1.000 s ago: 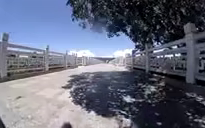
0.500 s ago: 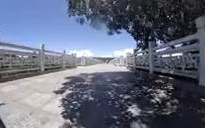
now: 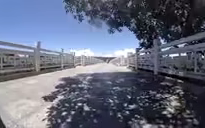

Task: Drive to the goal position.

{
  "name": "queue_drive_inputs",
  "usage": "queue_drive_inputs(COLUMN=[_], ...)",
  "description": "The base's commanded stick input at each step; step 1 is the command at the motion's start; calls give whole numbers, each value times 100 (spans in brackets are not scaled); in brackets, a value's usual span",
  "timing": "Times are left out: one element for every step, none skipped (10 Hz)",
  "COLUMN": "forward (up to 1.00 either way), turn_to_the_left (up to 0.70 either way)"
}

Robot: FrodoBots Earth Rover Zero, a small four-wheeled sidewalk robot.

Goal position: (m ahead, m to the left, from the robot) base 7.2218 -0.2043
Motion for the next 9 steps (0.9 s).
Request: queue_drive_inputs(forward=[70,70,70,70,70,70,70,70,70], turn_to_the_left=[0,0,0,0,0,0,0,0,0])
